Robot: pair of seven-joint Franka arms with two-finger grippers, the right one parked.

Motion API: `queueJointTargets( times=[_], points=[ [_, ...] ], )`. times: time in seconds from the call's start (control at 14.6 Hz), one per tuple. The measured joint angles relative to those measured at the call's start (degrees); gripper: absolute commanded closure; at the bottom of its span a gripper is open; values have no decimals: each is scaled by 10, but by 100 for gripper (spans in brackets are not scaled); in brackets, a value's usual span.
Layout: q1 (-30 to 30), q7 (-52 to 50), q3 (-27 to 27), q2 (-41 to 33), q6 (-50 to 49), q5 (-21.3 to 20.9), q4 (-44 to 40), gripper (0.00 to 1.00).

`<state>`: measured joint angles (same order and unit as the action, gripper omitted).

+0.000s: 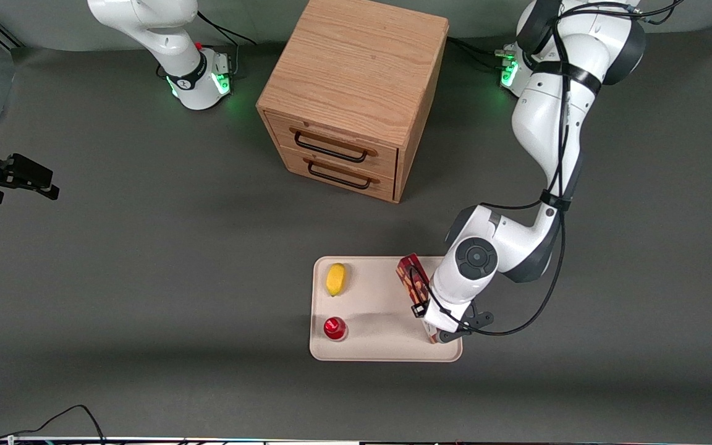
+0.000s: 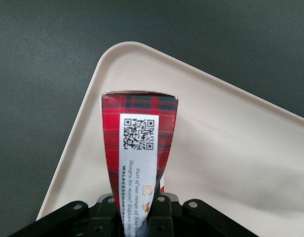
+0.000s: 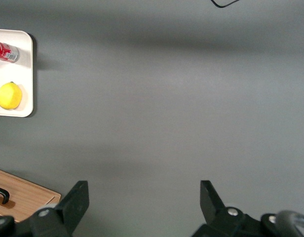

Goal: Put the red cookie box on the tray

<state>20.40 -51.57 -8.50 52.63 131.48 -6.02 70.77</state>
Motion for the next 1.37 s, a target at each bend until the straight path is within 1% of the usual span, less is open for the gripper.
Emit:
queueJointTargets(
  times=[0.07, 0.34, 0.48, 0.55, 0.69, 0.89, 1.03, 1.17, 1.3, 1.37],
  points=[
    [-1, 0, 0, 0, 0, 0, 0, 0],
    [-4, 0, 0, 0, -1, 1, -2, 0],
    [-5, -1, 0, -6, -29, 1, -11, 0],
    [-6, -1, -1, -13, -61, 1, -20, 0],
    [-10, -1, -2, -39, -157, 8, -47, 0],
    [-19, 11, -3, -84, -311, 41, -106, 0],
    [-33, 59, -2, -112, -393, 52, -141, 0],
    [-59, 134, 2, -148, -428, 53, -146, 0],
    [-82, 220, 26, -202, -428, 55, -96, 0],
    [-89, 264, 46, -239, -413, 57, -44, 0]
  ],
)
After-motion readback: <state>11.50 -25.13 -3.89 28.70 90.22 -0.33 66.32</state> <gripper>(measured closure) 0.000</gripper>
